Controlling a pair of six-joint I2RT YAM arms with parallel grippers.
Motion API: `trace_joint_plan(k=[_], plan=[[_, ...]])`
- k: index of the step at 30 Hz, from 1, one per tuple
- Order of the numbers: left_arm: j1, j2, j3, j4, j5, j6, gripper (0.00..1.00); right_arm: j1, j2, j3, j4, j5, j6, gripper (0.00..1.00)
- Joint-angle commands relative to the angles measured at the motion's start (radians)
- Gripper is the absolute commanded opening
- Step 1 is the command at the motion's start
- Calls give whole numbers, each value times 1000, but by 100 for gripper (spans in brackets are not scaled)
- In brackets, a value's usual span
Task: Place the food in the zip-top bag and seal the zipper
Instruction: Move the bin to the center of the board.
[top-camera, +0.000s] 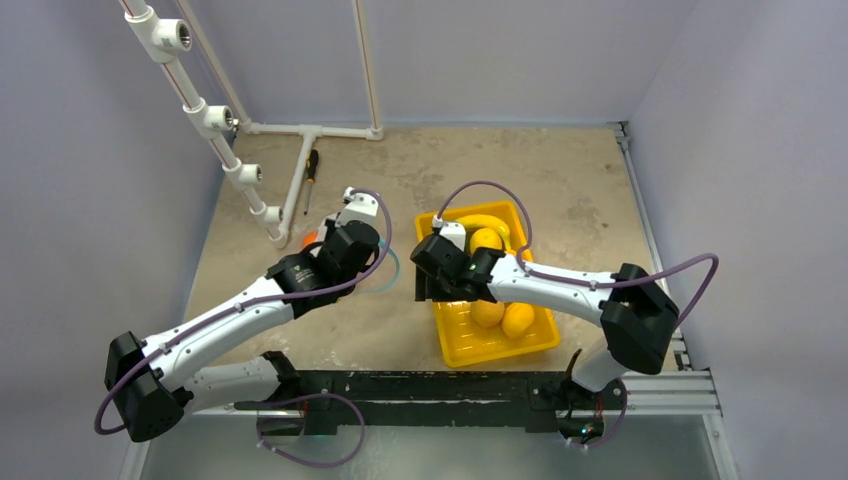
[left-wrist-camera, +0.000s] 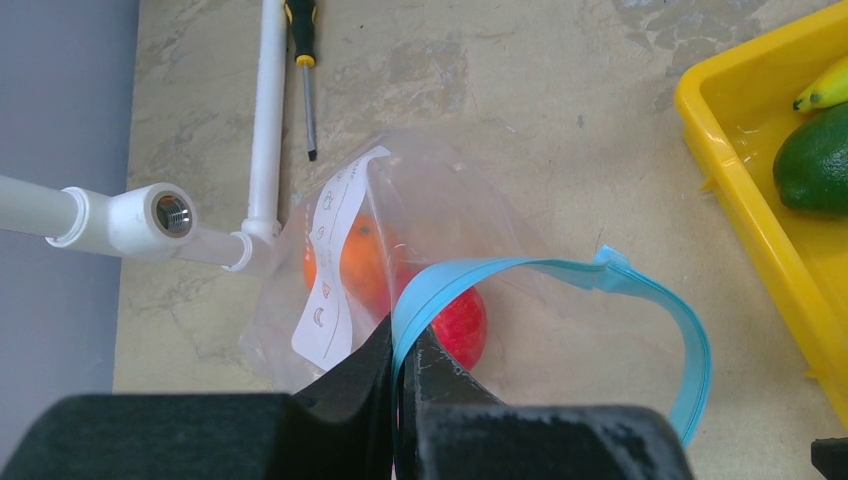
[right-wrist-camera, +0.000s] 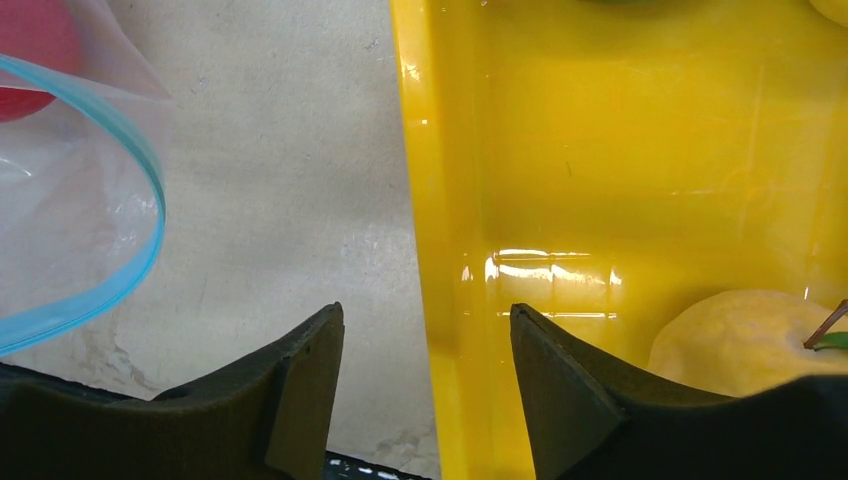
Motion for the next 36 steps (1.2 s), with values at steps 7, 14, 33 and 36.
trace_joint_plan(k=[7, 14, 33, 36], plan=[[2, 5, 12, 36, -2, 8, 0, 4, 42, 29, 15, 25, -40, 51], [5, -2, 11, 38, -6, 8, 0, 5, 79, 56, 30, 40, -40, 31], [8, -8, 9, 32, -4, 5, 0, -89, 175, 226, 106, 80, -84, 0], [8, -9, 9, 32, 0, 5, 0, -135, 158, 231, 162, 63, -95, 0]])
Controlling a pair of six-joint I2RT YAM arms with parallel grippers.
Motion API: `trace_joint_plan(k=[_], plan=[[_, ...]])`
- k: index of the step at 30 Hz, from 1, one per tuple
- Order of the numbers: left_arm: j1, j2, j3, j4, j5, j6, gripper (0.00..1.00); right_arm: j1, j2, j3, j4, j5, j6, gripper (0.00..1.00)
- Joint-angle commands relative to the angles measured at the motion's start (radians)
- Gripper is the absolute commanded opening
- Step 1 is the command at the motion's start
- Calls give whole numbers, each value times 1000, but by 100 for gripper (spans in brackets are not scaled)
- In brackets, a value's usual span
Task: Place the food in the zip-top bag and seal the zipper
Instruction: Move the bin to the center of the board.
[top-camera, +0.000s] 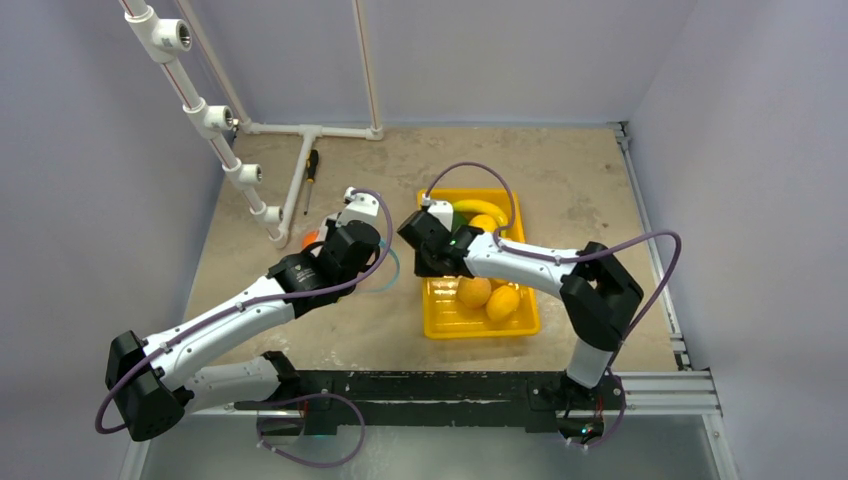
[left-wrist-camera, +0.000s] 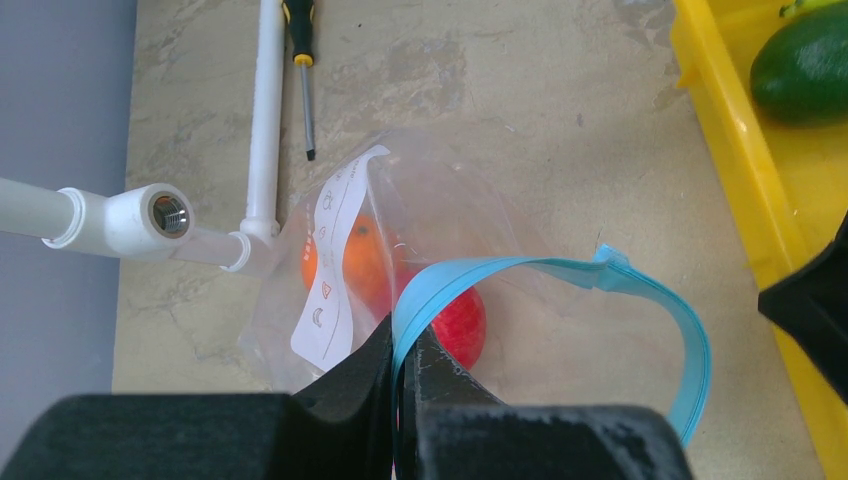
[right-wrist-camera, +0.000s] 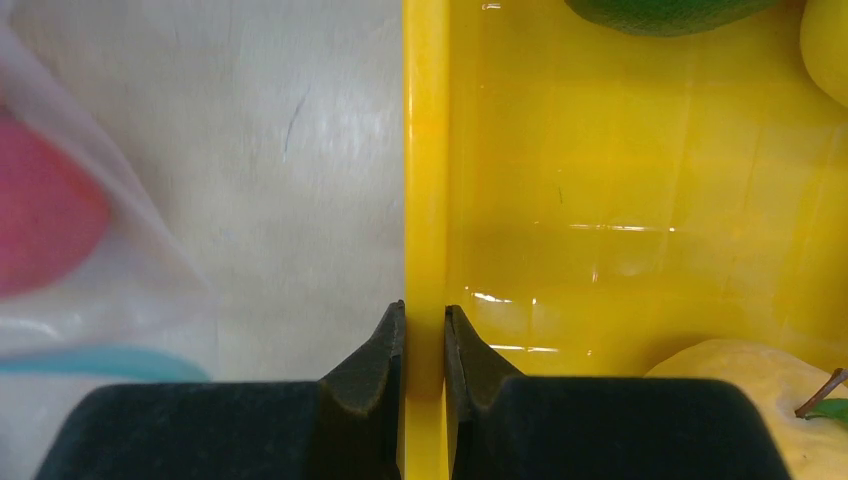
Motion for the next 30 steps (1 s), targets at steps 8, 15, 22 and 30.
trace_joint_plan(k=[8, 15, 22, 30], plan=[[7, -22, 9, 29, -1, 3, 0, -131, 27, 126, 191, 33, -33, 0], [7, -26, 9, 26, -1, 2, 0, -160, 102, 182, 230, 38, -40, 0], [7, -26, 9, 26, 4, 2, 0, -171, 148, 228, 231, 33, -51, 12], [7, -23, 10, 28, 4, 3, 0, -173, 100, 256, 210, 45, -71, 38]])
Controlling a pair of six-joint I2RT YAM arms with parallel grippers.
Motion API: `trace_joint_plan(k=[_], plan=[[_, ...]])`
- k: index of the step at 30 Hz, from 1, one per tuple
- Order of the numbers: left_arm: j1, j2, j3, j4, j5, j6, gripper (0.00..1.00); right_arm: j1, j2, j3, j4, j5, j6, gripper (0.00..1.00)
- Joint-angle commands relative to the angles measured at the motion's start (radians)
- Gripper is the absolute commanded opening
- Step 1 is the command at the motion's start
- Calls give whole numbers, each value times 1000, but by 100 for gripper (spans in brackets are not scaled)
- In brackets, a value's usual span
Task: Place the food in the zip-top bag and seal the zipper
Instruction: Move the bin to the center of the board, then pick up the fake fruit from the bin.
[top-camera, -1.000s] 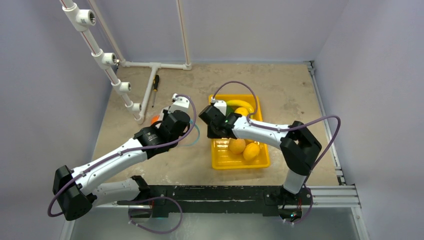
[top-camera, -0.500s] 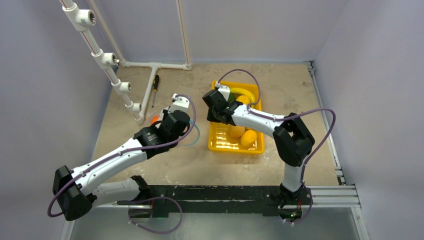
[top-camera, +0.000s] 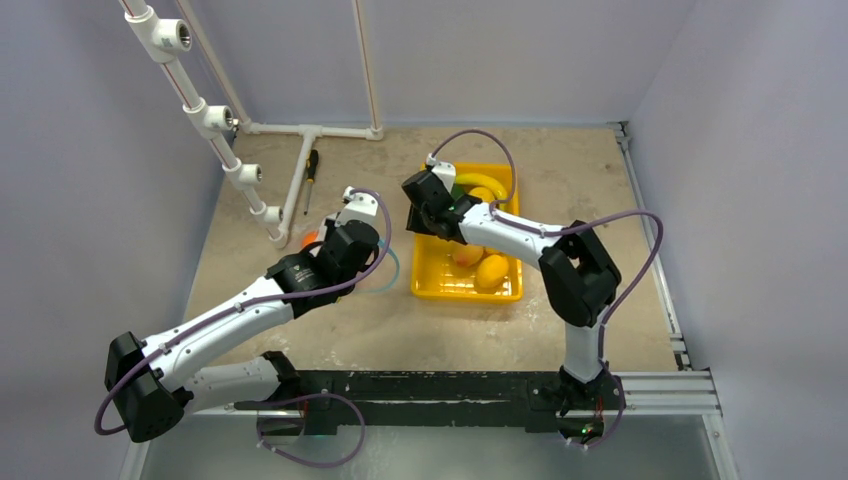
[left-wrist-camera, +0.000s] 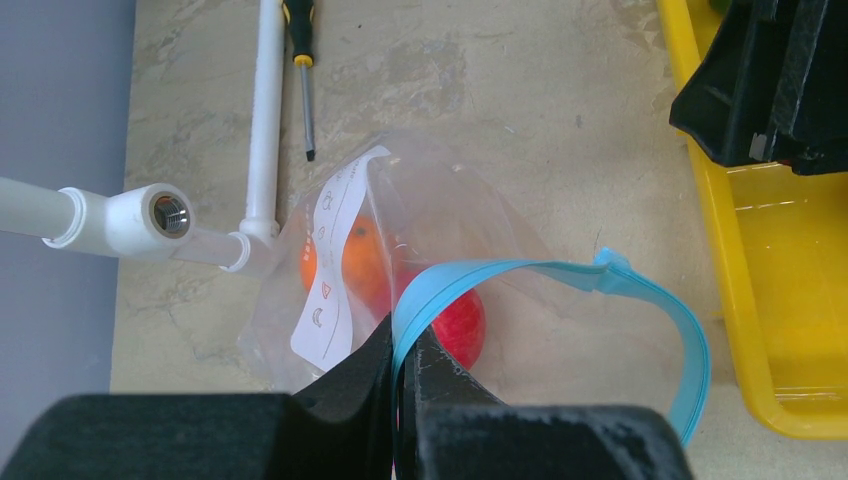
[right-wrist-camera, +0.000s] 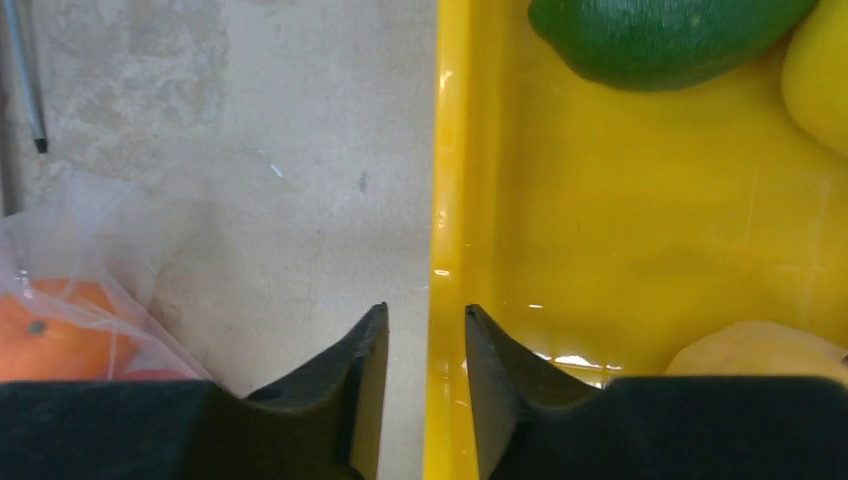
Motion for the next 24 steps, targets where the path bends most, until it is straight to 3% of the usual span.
trace_joint_plan(k=[1, 4, 7, 24], plan=[[3, -16, 10, 28, 0, 3, 0, -3, -74, 67, 36, 38, -26, 44], [2, -12, 11, 29, 3, 3, 0, -5, -96, 72, 20, 49, -33, 57], [4, -9, 12, 30, 4, 5, 0, -5, -124, 69, 2, 49, -36, 63], [6, -18, 10, 32, 4, 6, 0, -5, -310, -134, -124, 75, -53, 89]])
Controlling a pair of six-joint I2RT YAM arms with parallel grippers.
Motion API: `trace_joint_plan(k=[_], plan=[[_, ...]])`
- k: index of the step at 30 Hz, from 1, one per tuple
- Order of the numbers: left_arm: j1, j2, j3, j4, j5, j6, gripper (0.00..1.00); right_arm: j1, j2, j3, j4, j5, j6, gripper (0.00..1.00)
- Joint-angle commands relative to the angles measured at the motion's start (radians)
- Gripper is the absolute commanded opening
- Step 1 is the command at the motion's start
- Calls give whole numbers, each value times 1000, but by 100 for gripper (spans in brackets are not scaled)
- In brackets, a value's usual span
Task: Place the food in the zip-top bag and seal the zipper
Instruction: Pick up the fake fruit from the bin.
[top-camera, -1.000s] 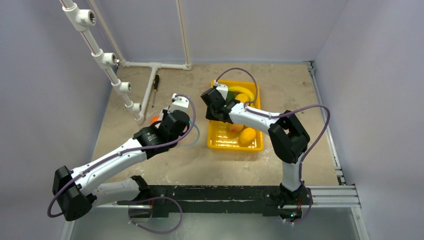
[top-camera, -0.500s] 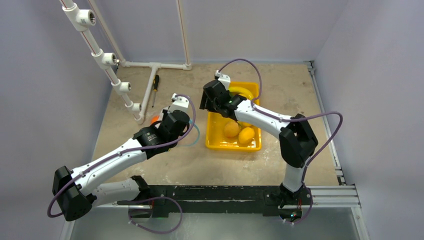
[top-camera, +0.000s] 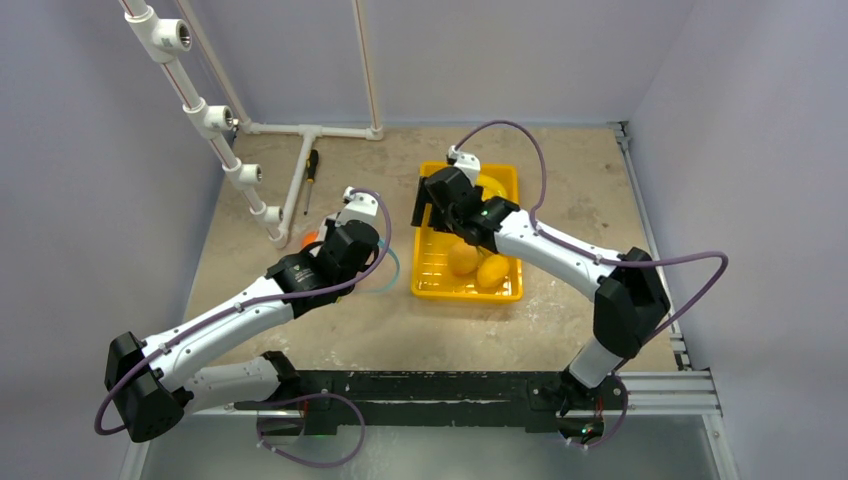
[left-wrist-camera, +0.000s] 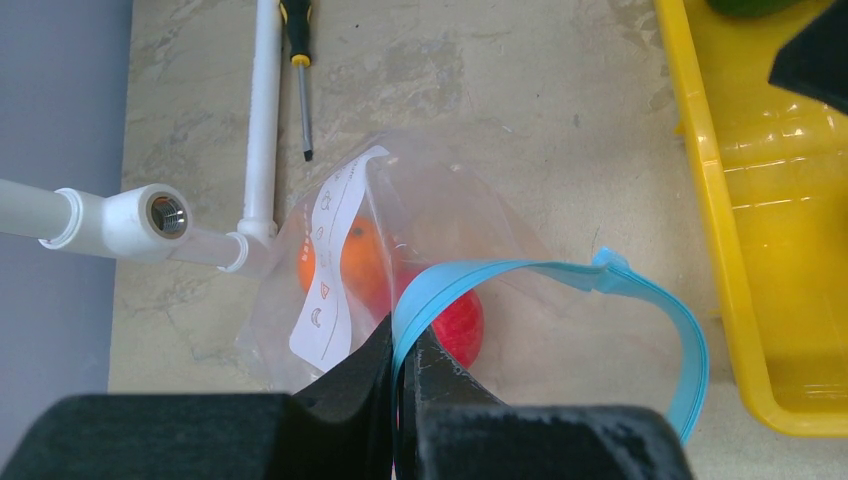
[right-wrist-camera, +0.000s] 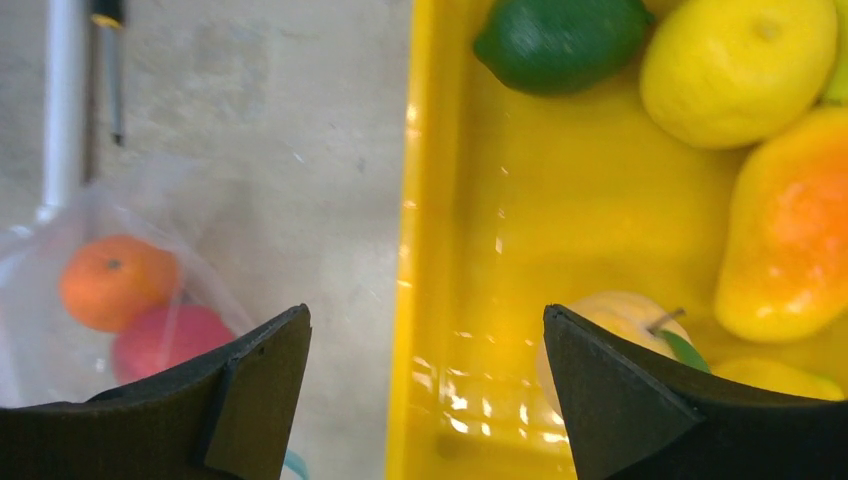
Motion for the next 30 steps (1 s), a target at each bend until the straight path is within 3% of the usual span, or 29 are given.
trace_joint_plan(k=[1, 9, 19, 30], plan=[[5, -18, 9, 31, -2, 6, 0, -3, -51, -68, -73, 49, 1, 90], [6, -23, 9, 34, 2, 7, 0, -3, -127, -146, -125, 74, 39, 99], [5, -20, 9, 36, 7, 7, 0, -3, -121, -215, -171, 120, 69, 99], [7, -21, 8, 34, 6, 7, 0, -12, -44, -233, -93, 124, 57, 99]])
